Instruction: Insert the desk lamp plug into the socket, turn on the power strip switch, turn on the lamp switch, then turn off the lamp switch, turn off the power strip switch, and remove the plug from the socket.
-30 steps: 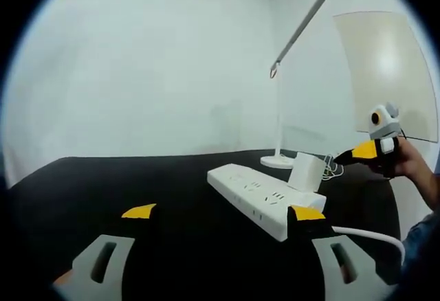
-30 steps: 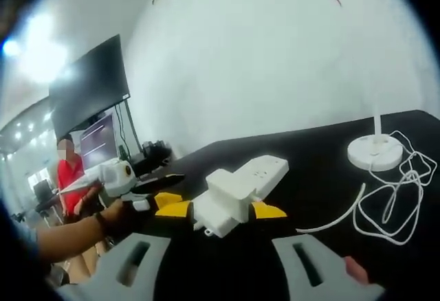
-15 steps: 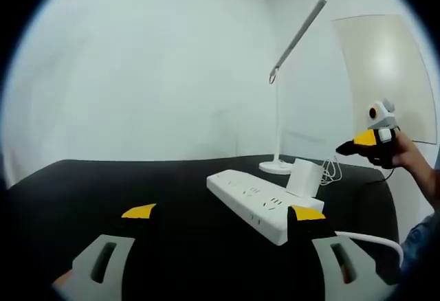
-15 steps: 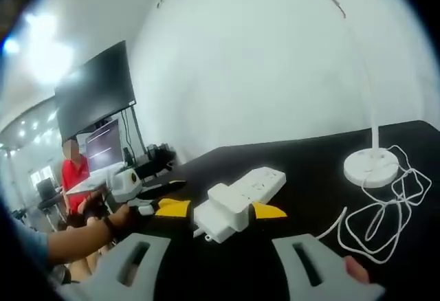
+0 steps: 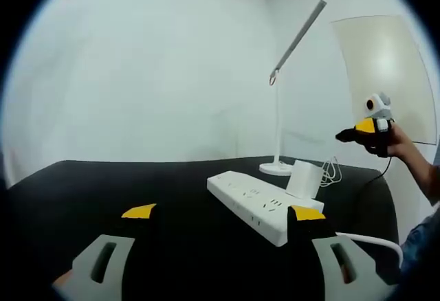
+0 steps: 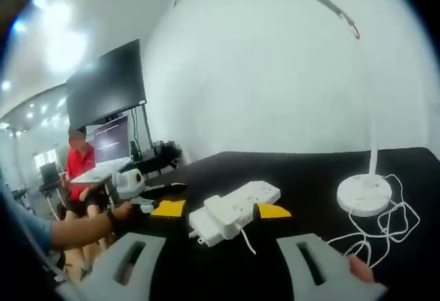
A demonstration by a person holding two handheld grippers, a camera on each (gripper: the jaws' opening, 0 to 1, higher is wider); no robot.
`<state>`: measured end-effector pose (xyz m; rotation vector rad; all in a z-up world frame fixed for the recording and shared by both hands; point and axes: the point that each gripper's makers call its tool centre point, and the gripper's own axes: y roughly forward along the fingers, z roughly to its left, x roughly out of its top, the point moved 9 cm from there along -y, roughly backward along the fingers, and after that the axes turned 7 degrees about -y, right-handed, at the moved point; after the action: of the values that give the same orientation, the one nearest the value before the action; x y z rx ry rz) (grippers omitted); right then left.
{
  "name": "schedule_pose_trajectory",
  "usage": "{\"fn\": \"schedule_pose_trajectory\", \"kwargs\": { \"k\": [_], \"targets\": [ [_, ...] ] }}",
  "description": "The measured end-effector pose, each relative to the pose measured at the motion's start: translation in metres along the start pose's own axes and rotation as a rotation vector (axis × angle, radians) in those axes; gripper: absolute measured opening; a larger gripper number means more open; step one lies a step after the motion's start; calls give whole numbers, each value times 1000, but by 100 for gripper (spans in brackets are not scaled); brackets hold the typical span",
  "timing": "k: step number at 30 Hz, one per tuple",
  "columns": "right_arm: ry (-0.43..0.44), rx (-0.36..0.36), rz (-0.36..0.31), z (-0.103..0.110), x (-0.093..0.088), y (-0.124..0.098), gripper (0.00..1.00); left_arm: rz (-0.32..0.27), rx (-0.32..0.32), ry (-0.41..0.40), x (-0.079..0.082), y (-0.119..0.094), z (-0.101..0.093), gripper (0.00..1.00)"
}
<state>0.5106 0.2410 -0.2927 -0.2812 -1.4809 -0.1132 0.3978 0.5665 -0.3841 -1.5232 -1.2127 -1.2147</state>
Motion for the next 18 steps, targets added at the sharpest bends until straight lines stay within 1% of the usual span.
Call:
{"fn": "schedule_pose_trajectory", "kwargs": {
  "k": [5, 6, 9, 10, 11, 12, 14, 15, 18],
  "targets": [
    [-33, 29, 23, -11, 10, -8, 38, 1, -1, -1, 0, 0, 5, 72],
    [-35, 48, 26, -12, 13, -10, 38, 1, -1, -2, 0, 0, 5, 72],
    [-30, 142, 28, -14, 25, -17, 38, 5, 2, 0, -1, -1, 8, 72],
    [-46, 174, 22, -14, 28, -18, 39, 6, 2, 0, -1, -1, 8, 72],
    [-45, 187, 23, -15, 31, -20, 40, 5, 3, 0, -1, -1, 8, 72],
    [-27, 200, 21, -16, 34, -21, 46, 1, 2, -2, -1, -2, 8, 71],
    [-23, 215, 14, -19, 40, -23, 58, -9, 5, -7, 0, -2, 12, 71],
    [-30, 218, 19, -19, 44, -24, 60, -12, 7, -8, 0, -2, 12, 71],
    [-87, 194, 55, -20, 48, -27, 60, -15, 9, -9, 0, -1, 14, 71]
  ]
}}
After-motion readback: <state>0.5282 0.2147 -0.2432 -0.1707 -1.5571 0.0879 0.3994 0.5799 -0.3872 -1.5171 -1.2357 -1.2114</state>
